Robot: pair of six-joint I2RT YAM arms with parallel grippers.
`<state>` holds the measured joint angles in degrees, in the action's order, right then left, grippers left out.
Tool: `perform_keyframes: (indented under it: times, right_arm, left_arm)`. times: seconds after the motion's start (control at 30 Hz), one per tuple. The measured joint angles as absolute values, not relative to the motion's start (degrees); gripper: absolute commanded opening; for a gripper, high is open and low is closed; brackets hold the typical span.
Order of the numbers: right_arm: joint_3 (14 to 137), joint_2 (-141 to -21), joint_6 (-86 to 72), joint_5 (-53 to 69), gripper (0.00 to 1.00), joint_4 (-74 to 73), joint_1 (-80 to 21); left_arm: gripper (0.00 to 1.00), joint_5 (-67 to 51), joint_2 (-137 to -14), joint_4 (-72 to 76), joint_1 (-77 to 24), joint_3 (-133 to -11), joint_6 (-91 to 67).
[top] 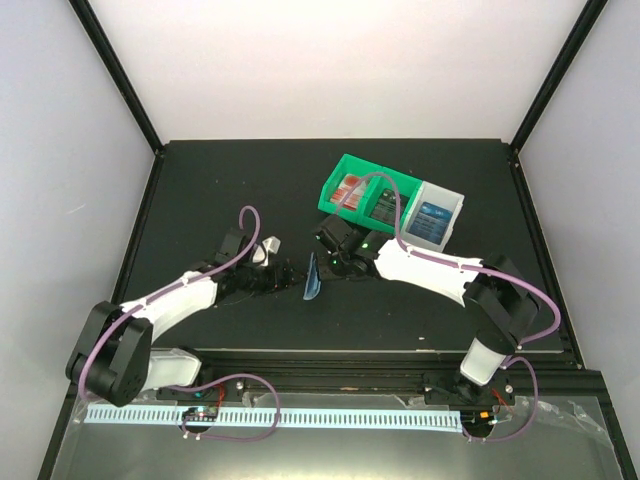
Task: Put the credit cards into the card holder
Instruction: Open the card holder at the center of the board.
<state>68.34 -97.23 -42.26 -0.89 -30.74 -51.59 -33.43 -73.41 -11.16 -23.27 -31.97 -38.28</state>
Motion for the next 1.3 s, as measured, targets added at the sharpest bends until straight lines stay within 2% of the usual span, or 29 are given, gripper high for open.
perform_keyframes:
  times: [0.2, 0.4, 0.97, 1.13, 1.3]
  right_arm:
    - [68.3, -97.2, -42.1, -0.7, 0.01, -31.4, -51.6]
    - [68.3, -97.2, -41.5, 0.6, 0.01, -30.8, -51.6]
    - [68.3, -97.2, -40.8, 2.2, 0.01, -30.2, -51.6]
    - [68.3, -97.3, -40.8, 2.5, 0.01, -29.9, -51.6]
    - [68.3, -97.4, -40.8, 2.6, 0.01, -29.8, -51.6]
  left_arm:
    - [0.82, -33.5, -73.5, -11.1, -23.3, -32.1, -38.0]
    - [0.87, -35.3, -76.6, -11.1, -23.3, -32.7, -37.3]
    - [0.88, -35.8, -82.7, -15.5, -23.9, -37.8, -32.1]
    - [0.91, -35.5, -84.4, -17.0, -24.8, -39.2, -30.7]
    - [0.89, -35.2, -84.6, -17.7, -25.0, -39.3, -30.1]
